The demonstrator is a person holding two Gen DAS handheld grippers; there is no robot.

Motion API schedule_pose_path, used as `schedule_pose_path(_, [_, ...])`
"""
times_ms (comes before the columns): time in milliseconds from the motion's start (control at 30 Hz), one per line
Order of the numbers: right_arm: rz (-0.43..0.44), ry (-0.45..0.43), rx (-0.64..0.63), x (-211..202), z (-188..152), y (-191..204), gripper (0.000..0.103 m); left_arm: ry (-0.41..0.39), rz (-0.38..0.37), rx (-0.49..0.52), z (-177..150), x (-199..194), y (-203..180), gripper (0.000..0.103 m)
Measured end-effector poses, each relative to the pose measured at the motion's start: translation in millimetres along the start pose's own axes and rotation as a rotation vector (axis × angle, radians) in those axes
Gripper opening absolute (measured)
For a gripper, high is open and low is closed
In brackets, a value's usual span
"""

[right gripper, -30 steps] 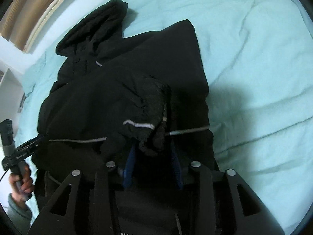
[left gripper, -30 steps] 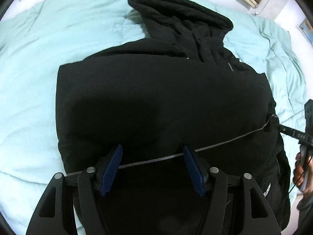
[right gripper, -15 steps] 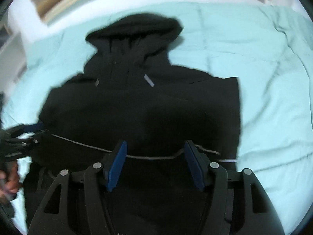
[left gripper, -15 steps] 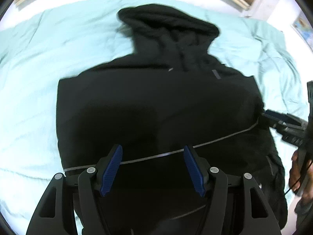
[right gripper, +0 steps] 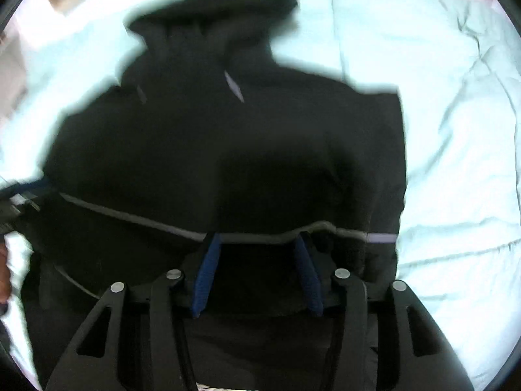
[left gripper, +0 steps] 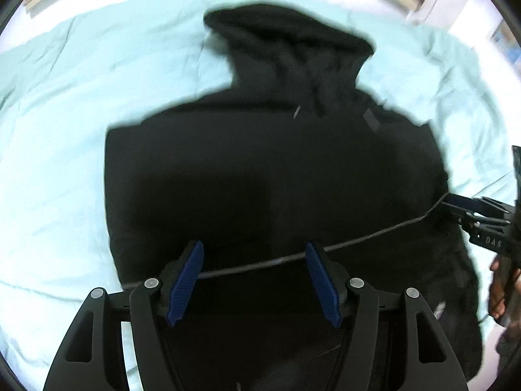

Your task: Fold large clothes

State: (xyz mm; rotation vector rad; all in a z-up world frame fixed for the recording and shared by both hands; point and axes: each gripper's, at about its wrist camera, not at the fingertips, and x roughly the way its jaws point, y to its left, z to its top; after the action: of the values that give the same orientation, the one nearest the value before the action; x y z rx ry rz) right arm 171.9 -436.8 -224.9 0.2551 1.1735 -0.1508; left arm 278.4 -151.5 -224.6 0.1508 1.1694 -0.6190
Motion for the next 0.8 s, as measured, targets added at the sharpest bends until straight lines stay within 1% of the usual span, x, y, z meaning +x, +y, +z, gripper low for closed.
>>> schedule_pose_path(33, [0.004,-0.035,0.002,-8.8,6.0,-0.2,0.064,-0.021,-0.01,-0.01,3.3,-5.5,3.0,0.067])
schedule_pose_path(67, [-0.013,-0.065,0.003,-14.2,12.0,0.2,0.067,-0.046,-0.016,-0.039,9.3,-10.3,9.4,0.067])
schedule_pose_path(100, [-0.05,-0.094,-0.001,-15.9,21.1,-0.4,0.069,-0.055,-0.017,-0.061,12.1,-9.9,14.0,0.067])
schedule_pose_path(133, [-0.068,-0.098,-0.006,-12.4,28.6,-1.7,0.069,-0.054,-0.013,-0.085,15.3,-6.3,20.3,0.067])
schedule_pose_path(167, [-0.09,-0.088,-0.006,-2.2,34.7,-4.6,0.069,-0.047,-0.001,-0.103,18.9,-1.2,26.1,0.067])
schedule_pose_path(233, [-0.103,-0.044,0.023,23.2,39.4,-13.3,0.069,-0.013,0.037,-0.131,21.9,18.6,40.6,0.067])
schedule_pose_path(267, [-0.097,0.0,0.042,40.3,38.3,-19.3,0.069,0.008,0.058,-0.132,20.4,26.5,44.2,0.067])
schedule_pose_path(300, [-0.073,0.044,0.058,56.6,33.8,-19.6,0.069,0.047,0.112,-0.123,17.7,41.6,48.6,0.068])
schedule_pose_path(333, [-0.059,0.062,0.062,65.6,28.6,-24.6,0.069,0.07,0.138,-0.118,14.7,53.3,52.2,0.073])
schedule_pose_path(367, [-0.065,0.052,0.045,71.9,24.1,-23.9,0.069,0.072,0.135,-0.129,14.1,59.1,55.4,0.075])
schedule_pose_path(400, [-0.086,0.037,0.015,75.0,21.9,-20.5,0.069,0.074,0.131,-0.146,15.1,61.7,57.8,0.075])
schedule_pose_path(467, [-0.11,0.035,0.0,76.2,20.6,-16.6,0.07,0.07,0.122,-0.184,17.8,59.7,60.6,0.076])
schedule_pose_path(533, [-0.095,0.045,0.015,74.2,21.9,-19.2,0.07,0.056,0.12,-0.196,18.1,55.9,60.5,0.076])
schedule_pose_path(600, [-0.054,0.063,0.034,65.8,24.7,-23.2,0.07,0.047,0.116,-0.189,20.1,45.9,58.0,0.076])
schedule_pose_path(667, [-0.007,0.054,0.046,48.9,31.0,-27.9,0.07,0.017,0.089,-0.182,31.4,31.8,55.4,0.075])
schedule_pose_path(700, [0.026,0.033,0.052,36.8,35.9,-31.3,0.07,-0.029,0.071,-0.18,41.4,17.5,54.0,0.075])
schedule_pose_path(733, [0.046,0.014,0.056,26.4,44.1,-34.0,0.07,-0.068,0.068,-0.178,50.1,5.8,53.4,0.075])
schedule_pose_path(800, [0.062,-0.047,0.061,5.2,64.9,-40.2,0.07,-0.13,0.062,-0.173,71.9,-8.8,50.3,0.075])
